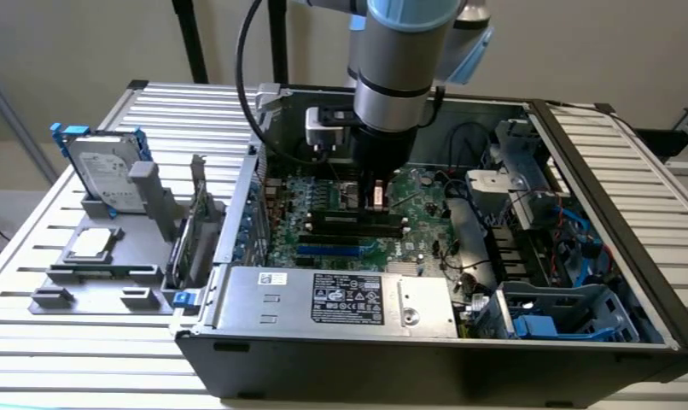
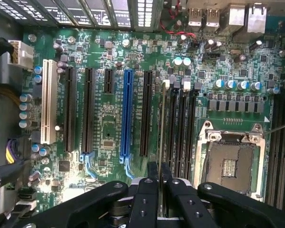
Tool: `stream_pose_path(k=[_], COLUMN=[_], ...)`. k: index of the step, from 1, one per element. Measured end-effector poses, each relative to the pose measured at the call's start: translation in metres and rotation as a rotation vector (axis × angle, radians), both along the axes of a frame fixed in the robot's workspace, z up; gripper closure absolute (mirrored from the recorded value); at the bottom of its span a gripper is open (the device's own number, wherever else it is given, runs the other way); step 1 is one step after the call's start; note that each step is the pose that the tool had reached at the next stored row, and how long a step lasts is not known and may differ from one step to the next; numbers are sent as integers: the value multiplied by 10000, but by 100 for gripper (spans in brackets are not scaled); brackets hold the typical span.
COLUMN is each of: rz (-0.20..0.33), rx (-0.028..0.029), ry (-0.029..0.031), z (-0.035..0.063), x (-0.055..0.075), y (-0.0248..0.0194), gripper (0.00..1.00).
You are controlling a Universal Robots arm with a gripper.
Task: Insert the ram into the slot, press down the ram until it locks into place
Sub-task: 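Insert the ram into the slot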
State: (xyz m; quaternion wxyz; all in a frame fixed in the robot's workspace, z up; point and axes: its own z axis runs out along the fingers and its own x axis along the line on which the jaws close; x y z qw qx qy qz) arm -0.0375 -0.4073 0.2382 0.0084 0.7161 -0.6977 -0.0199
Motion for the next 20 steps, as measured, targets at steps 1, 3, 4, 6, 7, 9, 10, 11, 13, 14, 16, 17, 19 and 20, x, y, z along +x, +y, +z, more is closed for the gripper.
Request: stream_pose_path(k=[1, 3, 4, 6, 7, 9, 10, 11, 13, 14, 16, 17, 19, 20], rz=[0, 0, -1, 1, 1, 0, -1, -1, 0, 0, 0, -1, -1, -1], rx=[-1, -1, 1, 0, 0, 1, 0, 0, 0, -1, 1, 0, -2, -2], ry=[15, 44, 56, 76, 84, 96, 100, 105, 115, 123, 132, 133, 134, 134], z=[-13, -23, -24, -25, -26, -28, -29, -30, -34, -36, -42, -45, -52, -55], x=[2, 5, 4, 6, 8, 16, 23, 34, 54, 62, 67, 67, 68, 68], y=[4, 17, 25, 42, 49, 54, 54, 54, 54, 54, 54, 54, 53, 53], gripper=[87, 87, 87, 87, 87, 87, 87, 87, 87, 87, 87, 87, 87, 87])
